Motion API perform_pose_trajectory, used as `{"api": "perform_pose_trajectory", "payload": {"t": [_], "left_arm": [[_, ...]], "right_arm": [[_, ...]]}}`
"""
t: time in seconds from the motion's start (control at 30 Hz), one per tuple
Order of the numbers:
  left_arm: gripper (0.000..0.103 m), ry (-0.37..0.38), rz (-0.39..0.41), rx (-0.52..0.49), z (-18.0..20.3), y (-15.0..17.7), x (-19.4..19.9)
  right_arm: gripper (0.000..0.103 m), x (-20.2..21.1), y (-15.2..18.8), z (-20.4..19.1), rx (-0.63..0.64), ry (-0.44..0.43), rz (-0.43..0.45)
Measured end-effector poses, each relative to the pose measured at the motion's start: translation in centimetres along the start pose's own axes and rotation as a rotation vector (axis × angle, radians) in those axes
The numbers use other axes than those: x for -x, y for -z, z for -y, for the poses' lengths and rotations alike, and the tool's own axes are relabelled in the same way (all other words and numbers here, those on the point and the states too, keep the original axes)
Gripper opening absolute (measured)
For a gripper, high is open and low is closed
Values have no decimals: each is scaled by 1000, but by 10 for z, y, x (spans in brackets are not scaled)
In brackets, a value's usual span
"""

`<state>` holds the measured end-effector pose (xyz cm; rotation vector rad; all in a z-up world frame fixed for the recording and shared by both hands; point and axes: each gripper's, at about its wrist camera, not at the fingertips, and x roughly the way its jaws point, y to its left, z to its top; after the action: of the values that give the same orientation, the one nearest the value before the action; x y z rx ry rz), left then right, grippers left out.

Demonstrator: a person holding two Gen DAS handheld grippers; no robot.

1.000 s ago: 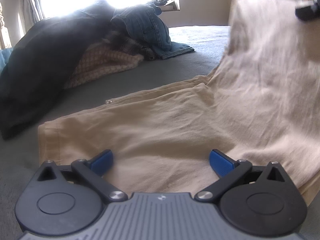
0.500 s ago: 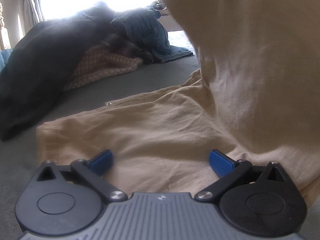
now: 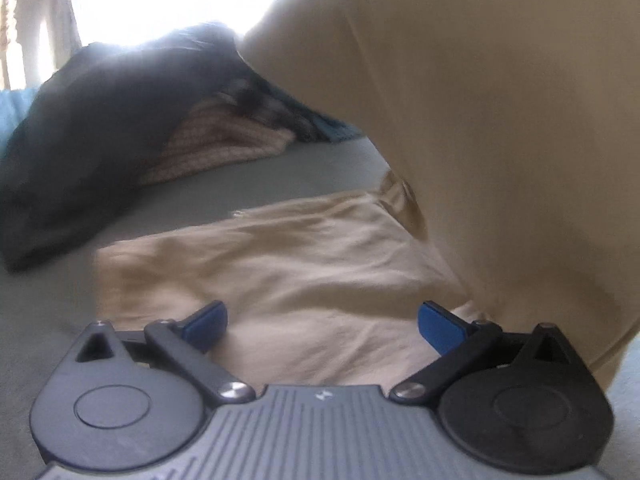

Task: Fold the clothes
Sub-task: 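Fold the held trouser half over onto the other half with the right tool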

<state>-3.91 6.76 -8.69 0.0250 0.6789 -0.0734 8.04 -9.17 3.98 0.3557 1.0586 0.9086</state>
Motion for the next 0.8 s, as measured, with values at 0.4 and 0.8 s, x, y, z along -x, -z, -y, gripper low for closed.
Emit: {"api": "perform_pose_trajectory", "payload": {"t": [0.4, 0.8], "left_arm": [[101, -14, 45, 321, -109, 35, 60], [86, 105, 60, 636, -173, 68, 83]], "right_arm": [[7, -101, 5, -15, 14, -22, -125], [49, -172, 30, -18, 22, -49, -212]]}}
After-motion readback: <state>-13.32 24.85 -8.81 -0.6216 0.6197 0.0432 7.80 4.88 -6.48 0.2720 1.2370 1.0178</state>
